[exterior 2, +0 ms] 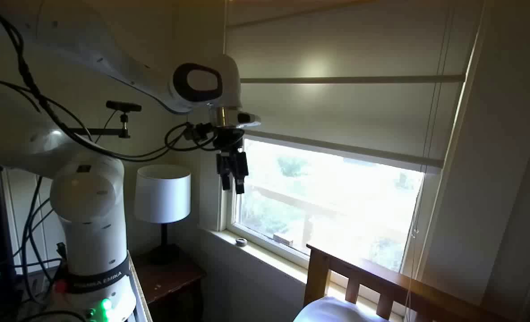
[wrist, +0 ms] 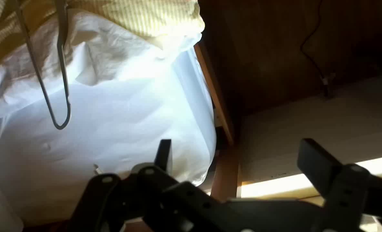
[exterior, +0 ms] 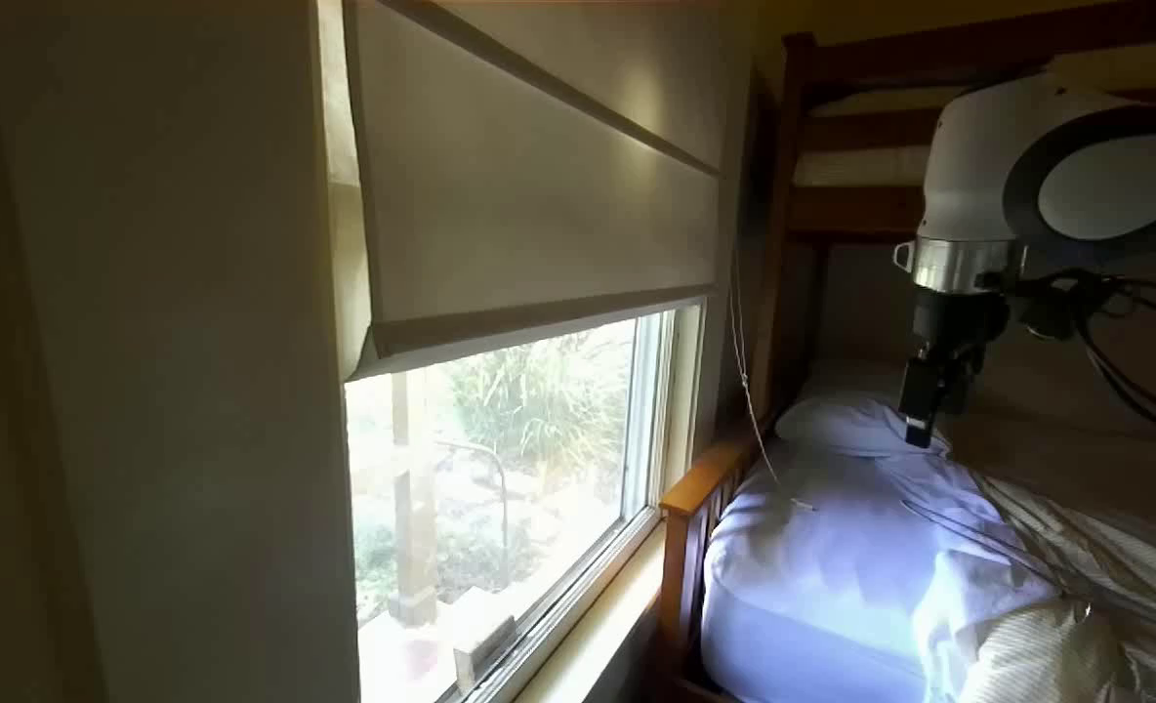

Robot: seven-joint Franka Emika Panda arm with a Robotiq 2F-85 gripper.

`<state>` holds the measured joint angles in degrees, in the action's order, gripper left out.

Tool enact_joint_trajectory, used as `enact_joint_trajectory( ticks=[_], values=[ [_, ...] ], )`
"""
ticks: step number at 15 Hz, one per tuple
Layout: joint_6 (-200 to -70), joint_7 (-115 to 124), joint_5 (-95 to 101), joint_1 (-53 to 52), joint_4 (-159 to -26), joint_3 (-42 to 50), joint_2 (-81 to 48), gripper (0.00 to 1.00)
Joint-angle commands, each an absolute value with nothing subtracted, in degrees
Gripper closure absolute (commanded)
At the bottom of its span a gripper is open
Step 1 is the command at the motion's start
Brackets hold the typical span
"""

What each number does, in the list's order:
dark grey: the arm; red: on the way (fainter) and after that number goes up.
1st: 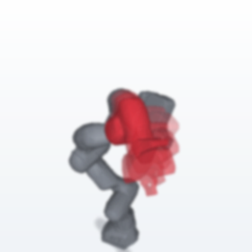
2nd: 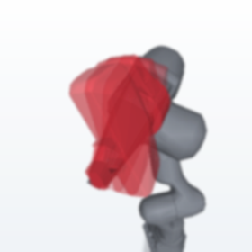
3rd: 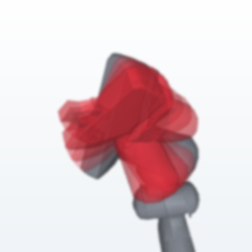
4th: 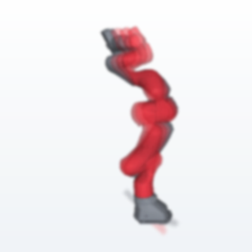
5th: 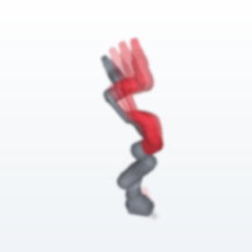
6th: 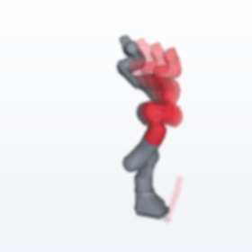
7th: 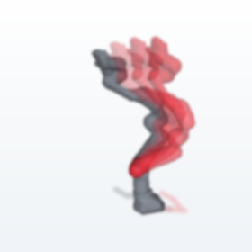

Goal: Pick up the white object from the windowsill and put it on the headrest of the bottom bed.

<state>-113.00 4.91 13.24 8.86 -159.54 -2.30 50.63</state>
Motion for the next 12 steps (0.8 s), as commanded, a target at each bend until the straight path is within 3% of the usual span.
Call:
enact_joint_trajectory(
  ticks=[1, 12],
  values=[
    [-112.6, 5.38, 13.74, 8.12, -159.94, -1.68, 50.44, 0.0],
    [-114.48, 4.17, 14.21, 7.59, -158.69, -1.49, 44.26, 0.0]
  ],
)
